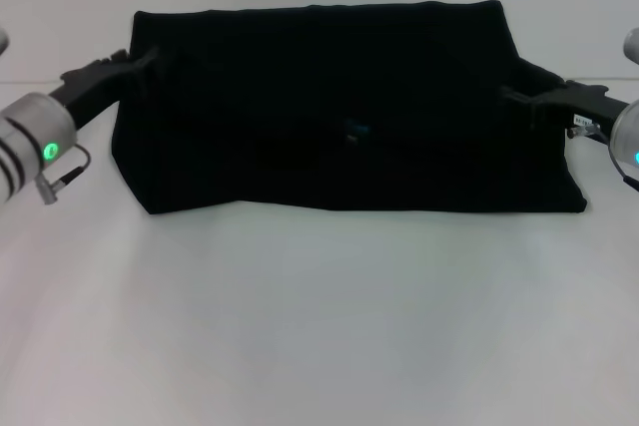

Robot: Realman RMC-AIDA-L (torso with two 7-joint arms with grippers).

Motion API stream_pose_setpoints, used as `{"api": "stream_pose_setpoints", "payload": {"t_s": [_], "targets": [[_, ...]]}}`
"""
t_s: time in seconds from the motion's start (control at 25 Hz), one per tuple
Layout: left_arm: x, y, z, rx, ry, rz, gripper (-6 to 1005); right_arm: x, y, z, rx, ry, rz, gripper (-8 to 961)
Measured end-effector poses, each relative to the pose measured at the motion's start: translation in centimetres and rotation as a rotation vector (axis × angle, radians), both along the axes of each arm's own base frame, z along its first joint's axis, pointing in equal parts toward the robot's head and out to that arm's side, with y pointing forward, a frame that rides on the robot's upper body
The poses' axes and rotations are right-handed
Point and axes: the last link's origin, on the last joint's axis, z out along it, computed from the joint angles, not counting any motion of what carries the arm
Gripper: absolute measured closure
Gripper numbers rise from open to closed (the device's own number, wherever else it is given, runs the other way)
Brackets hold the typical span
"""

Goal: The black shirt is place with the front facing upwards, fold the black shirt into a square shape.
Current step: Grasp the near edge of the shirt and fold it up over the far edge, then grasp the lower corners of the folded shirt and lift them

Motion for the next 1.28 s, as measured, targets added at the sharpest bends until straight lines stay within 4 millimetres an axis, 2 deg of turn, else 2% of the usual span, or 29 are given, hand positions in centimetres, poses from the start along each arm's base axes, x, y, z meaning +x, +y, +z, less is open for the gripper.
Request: {"api": "stream_pose_setpoints", "payload": {"t_s": [0.16,0.44,0.6,0.8,1.12,1.28], "targets": [[-0.2,-0.9,1.3,0.019,-0.047,-0.054,565,-0.1,-0.6,0.7,-0.006,0.051,0.035,435],[0.5,-2.2,3.3,0.031,-0.109,-0.178,284,0.0,-1.7,3.1,0.046,0.181,0.091,104],[0.5,-2.4,3.7,0.031,-0.108,-0.186,135,0.8,-2.2,4.1,0.053,0.189,0.065,106],[0.4,-2.8,3.8,0.023,-0.101,-0.204,47,1.1,-3.1,5.0,0.036,0.204,0.080,107],[-0.7,-4.4,3.6,-0.136,-0.025,-0.218,48,-0.6,-4.3,6.5,-0.084,0.323,0.183,110],[-1.2,-5.0,3.7,-0.164,0.005,-0.219,47,-1.3,-4.2,6.5,-0.135,0.331,0.192,112]]}}
